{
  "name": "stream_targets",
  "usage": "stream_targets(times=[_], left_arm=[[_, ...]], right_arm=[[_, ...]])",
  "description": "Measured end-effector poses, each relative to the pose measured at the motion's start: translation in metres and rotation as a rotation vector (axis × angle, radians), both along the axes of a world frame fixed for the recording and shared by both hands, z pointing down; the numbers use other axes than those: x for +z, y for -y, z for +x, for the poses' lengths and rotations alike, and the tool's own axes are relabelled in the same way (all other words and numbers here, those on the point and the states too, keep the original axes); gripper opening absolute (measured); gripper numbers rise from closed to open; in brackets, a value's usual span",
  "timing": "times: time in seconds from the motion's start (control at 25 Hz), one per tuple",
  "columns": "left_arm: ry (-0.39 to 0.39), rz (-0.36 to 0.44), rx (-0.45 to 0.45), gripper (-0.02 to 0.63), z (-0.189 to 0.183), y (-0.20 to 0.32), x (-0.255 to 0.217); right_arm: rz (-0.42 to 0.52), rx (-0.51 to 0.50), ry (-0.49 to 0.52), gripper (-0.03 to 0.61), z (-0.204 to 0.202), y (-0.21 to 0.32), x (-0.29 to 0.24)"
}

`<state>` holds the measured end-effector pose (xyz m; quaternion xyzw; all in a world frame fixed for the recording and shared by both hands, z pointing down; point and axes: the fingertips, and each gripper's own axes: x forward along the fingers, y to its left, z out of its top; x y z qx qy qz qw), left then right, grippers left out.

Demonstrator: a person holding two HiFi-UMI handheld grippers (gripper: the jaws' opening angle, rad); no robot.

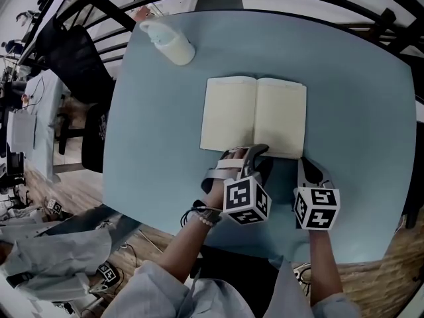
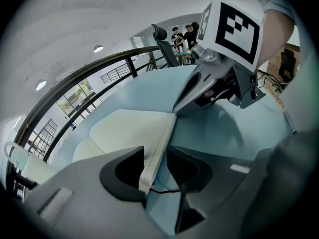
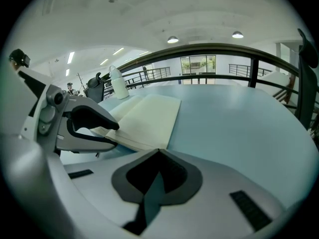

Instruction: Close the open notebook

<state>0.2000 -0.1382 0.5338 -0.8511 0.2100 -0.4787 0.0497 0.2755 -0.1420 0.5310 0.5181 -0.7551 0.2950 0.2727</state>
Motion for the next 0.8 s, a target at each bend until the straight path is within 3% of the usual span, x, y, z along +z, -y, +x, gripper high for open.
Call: stream_targets(times=[0.24,0.48,0.8], left_arm=[[0.051,-0.031,0.038,0.121,0.0033,-0.0004,0.0102],[0.069,-0.008,0.055,0.120,0.0058,0.0009,0.0104],[0.040,0.011,0.066,0.071,0.0068,-0.0023,0.0119]], right_arm=[[0.001,0.013,0.014,0.000,0.0011,0.0006,-0.0012],[0.009,0.010,0.025,0.000,0.0017,0.0026,-0.0016],[0.016,0.027,0.031,0.000,0.0095,0.0003,-0.0057]])
